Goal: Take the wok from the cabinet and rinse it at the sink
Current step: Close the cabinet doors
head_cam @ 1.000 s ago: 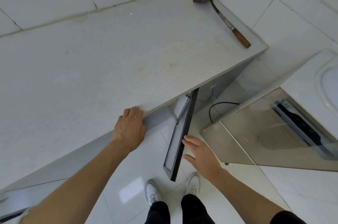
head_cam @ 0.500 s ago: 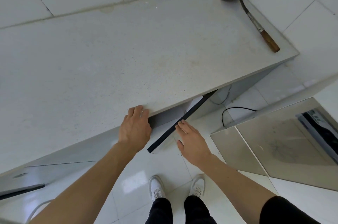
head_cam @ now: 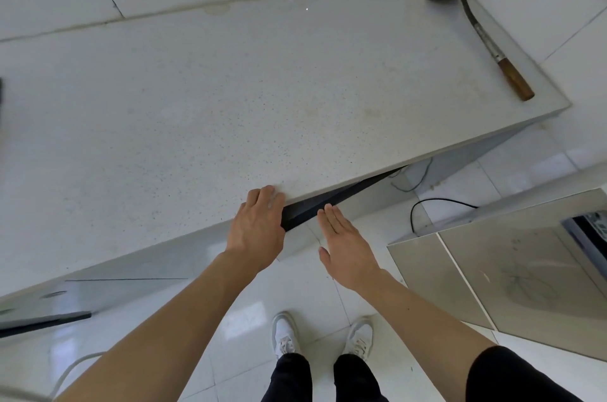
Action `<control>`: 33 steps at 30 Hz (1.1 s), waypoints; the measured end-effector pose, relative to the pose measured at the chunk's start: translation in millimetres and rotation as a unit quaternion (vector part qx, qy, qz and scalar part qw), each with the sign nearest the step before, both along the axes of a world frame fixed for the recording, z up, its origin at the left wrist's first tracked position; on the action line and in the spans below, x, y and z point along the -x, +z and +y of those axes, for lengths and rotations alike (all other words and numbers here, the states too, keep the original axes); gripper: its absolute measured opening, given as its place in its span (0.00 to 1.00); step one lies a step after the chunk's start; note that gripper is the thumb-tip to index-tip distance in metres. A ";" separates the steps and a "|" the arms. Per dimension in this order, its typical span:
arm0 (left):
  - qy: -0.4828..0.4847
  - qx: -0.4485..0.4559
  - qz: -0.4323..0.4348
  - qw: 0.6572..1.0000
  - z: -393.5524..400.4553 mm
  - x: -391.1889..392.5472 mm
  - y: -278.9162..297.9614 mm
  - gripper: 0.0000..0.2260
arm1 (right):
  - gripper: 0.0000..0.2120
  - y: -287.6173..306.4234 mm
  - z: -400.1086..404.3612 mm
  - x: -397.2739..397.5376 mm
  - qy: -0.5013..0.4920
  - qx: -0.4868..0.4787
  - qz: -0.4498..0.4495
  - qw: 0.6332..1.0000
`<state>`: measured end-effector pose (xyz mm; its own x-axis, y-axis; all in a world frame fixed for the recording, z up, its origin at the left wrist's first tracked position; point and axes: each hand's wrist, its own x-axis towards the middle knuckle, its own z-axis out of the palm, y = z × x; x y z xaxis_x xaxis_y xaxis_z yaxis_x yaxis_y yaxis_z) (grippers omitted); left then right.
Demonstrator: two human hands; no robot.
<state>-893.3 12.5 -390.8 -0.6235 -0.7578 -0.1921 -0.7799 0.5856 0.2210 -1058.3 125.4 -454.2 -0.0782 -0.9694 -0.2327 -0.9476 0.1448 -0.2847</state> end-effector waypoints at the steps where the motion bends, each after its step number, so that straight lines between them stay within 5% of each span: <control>1: -0.001 0.001 0.001 1.000 0.1 -0.4 -0.3 0.23 | 0.34 0.5 -0.7 -0.9 0.000 -0.007 -0.006 1.000; 17: -0.006 0.007 0.014 1.000 0.8 -3.8 -2.9 0.25 | 0.41 0.7 -17.2 -20.2 -0.112 -0.038 -0.021 0.993; 33: -0.011 0.000 0.007 1.000 1.3 -6.4 -3.8 0.26 | 0.39 8.3 -22.0 -5.0 -0.078 -0.064 -0.079 0.992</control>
<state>-887.0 13.8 -394.5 -0.6421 -0.7445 -0.1829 -0.7640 0.6018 0.2326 -1053.3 103.4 -445.9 -0.1777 -0.9100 -0.3747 -0.8561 0.3307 -0.3971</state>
